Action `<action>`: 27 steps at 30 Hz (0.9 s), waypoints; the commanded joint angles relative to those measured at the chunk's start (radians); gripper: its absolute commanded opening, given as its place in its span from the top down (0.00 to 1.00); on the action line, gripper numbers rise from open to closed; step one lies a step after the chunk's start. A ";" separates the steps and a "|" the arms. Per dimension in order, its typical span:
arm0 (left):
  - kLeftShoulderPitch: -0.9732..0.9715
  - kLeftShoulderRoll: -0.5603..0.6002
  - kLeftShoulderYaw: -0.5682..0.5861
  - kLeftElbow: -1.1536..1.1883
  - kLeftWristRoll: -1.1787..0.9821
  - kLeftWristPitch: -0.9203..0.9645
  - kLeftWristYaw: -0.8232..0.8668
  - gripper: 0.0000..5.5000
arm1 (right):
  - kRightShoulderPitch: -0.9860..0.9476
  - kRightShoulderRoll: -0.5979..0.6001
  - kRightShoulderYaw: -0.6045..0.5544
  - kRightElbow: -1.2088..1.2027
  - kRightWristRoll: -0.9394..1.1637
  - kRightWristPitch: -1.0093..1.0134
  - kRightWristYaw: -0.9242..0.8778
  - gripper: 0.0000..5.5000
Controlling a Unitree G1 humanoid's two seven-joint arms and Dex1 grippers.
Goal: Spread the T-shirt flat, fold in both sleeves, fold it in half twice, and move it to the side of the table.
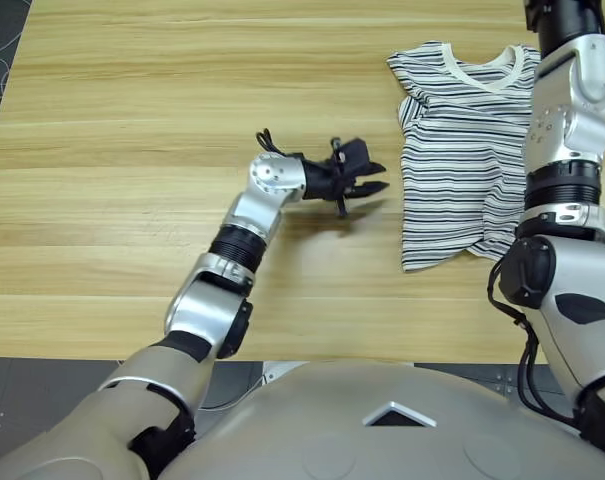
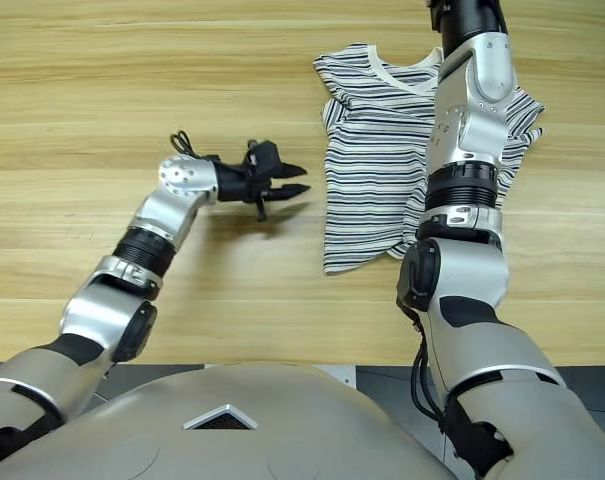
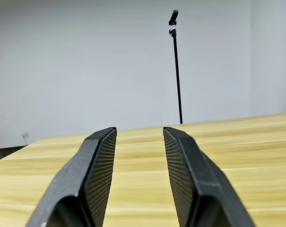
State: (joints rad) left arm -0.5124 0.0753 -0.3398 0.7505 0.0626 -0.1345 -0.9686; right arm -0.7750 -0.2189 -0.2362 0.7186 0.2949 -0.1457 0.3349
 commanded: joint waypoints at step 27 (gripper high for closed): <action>-0.058 0.121 -0.155 0.403 0.226 -0.066 0.242 0.77 | 0.079 0.023 0.084 -0.151 -0.061 0.092 0.023 0.67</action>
State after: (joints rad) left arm -0.7006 -0.0333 -0.4743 1.1026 0.2111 -0.2793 -0.6487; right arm -0.6944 -0.1677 -0.1292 0.5789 0.2264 -0.0838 0.3760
